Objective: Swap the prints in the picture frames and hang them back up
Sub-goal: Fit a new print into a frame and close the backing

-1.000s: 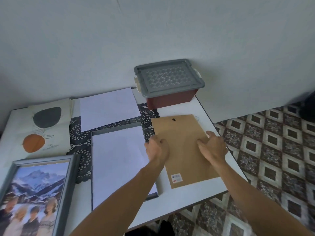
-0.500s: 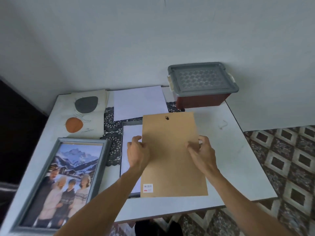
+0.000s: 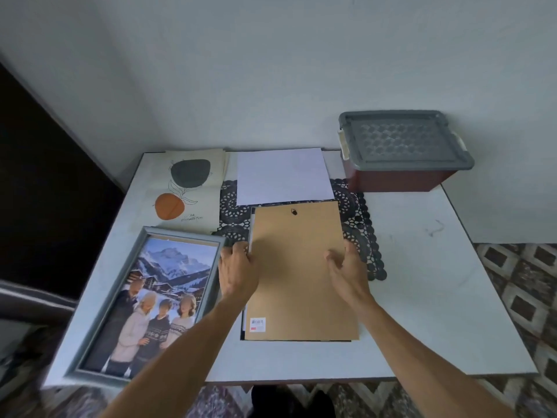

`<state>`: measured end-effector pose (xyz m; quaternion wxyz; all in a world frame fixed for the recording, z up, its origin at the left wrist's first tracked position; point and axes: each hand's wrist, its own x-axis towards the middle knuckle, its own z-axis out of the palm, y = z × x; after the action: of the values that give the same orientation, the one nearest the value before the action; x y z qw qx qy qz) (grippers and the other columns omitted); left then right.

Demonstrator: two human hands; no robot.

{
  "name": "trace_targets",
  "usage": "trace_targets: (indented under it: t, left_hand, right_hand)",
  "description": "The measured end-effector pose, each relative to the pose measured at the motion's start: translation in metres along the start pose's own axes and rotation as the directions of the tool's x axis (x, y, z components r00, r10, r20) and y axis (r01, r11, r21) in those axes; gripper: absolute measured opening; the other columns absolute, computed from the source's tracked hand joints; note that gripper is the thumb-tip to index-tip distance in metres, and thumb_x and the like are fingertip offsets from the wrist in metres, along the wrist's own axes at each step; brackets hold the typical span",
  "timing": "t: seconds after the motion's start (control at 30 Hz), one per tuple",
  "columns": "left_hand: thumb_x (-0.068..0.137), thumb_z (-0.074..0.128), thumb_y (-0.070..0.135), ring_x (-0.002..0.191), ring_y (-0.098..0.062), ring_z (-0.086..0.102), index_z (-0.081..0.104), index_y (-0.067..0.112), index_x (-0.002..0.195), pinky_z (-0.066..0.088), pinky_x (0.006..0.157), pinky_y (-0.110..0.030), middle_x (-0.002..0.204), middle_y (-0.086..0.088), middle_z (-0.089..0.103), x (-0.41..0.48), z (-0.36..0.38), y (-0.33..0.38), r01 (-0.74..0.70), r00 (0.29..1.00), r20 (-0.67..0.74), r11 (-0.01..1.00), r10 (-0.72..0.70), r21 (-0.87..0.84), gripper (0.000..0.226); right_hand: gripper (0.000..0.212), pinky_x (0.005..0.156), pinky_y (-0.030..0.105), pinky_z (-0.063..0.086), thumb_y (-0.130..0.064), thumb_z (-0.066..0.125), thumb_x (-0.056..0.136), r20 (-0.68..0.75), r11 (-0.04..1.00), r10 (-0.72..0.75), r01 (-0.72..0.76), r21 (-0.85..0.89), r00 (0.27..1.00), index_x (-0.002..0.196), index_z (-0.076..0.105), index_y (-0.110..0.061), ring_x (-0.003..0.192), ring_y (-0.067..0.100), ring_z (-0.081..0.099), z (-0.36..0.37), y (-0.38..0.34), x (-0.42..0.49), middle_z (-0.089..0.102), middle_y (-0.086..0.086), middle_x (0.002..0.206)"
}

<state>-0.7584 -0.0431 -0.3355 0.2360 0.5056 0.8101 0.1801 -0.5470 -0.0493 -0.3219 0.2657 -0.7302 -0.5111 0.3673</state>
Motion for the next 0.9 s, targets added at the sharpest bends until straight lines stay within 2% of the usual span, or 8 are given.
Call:
trace_targets:
  t: [0.13, 0.27, 0.33, 0.53, 0.73, 0.9]
  left_hand:
    - [0.101, 0.038, 0.019, 0.101, -0.031, 0.057, 0.056, 0.015, 0.127, 0.042, 0.087, -0.040, 0.120, -0.013, 0.055, 0.003, 0.001, -0.008, 0.001, 0.999, 0.039, 1.000, 0.000, -0.005, 0.032]
    - [0.102, 0.038, 0.021, 0.105, -0.029, 0.057, 0.060, 0.017, 0.123, 0.042, 0.085, -0.039, 0.117, -0.009, 0.062, 0.008, 0.002, -0.012, -0.020, 0.999, 0.031, 1.000, 0.020, -0.019, 0.030]
    - [0.102, 0.038, 0.023, 0.104, -0.028, 0.057, 0.060, 0.017, 0.122, 0.043, 0.085, -0.038, 0.115, -0.008, 0.064, 0.010, 0.001, -0.013, -0.011, 0.999, 0.029, 0.999, 0.012, -0.034, 0.030]
    - [0.099, 0.046, 0.025, 0.091, -0.025, 0.056, 0.062, 0.018, 0.118, 0.045, 0.079, -0.036, 0.108, -0.008, 0.066, 0.013, 0.002, -0.014, 0.010, 0.999, 0.038, 0.997, -0.007, -0.076, 0.026]
    - [0.097, 0.051, 0.029, 0.085, -0.023, 0.053, 0.061, 0.018, 0.111, 0.044, 0.076, -0.035, 0.103, -0.005, 0.066, 0.018, 0.003, -0.014, 0.023, 0.999, 0.044, 0.997, -0.020, -0.072, 0.020]
    - [0.097, 0.052, 0.038, 0.084, -0.022, 0.052, 0.061, 0.020, 0.105, 0.039, 0.075, -0.033, 0.095, -0.002, 0.063, 0.018, 0.002, -0.009, 0.049, 0.997, 0.060, 0.997, -0.045, -0.060, 0.022]
  right_hand:
    - [0.057, 0.105, 0.027, 0.036, -0.025, 0.056, 0.100, -0.005, 0.999, 0.026, -0.027, -0.028, 1.000, 0.149, 0.034, -0.006, 0.131, 0.028, 0.051, 0.002, -0.001, 0.002, 0.052, 0.013, 0.144]
    - [0.056, 0.108, 0.034, 0.038, -0.028, 0.054, 0.100, -0.002, 0.999, 0.022, -0.022, -0.032, 1.000, 0.149, 0.035, -0.008, 0.129, 0.030, 0.053, 0.004, 0.002, -0.001, 0.053, 0.014, 0.143]
    - [0.058, 0.108, 0.032, 0.037, -0.027, 0.054, 0.100, 0.011, 0.998, 0.033, -0.032, -0.054, 0.999, 0.150, 0.033, -0.005, 0.130, 0.031, 0.052, 0.005, 0.002, -0.002, 0.051, 0.016, 0.144]
    - [0.060, 0.106, 0.030, 0.037, -0.026, 0.056, 0.099, -0.011, 0.990, 0.047, -0.048, -0.134, 0.999, 0.149, 0.034, -0.001, 0.132, 0.031, 0.049, 0.006, -0.003, -0.001, 0.051, 0.017, 0.144]
    - [0.065, 0.106, 0.046, 0.044, -0.050, 0.060, 0.088, -0.049, 0.952, 0.094, -0.104, -0.288, 0.994, 0.140, 0.049, -0.012, 0.124, 0.038, 0.051, 0.009, 0.009, 0.002, 0.052, 0.015, 0.135]
    - [0.067, 0.102, 0.045, 0.047, -0.053, 0.061, 0.087, -0.001, 0.943, 0.136, -0.129, -0.305, 0.991, 0.138, 0.049, -0.012, 0.120, 0.039, 0.054, 0.009, 0.010, 0.008, 0.055, 0.017, 0.130]
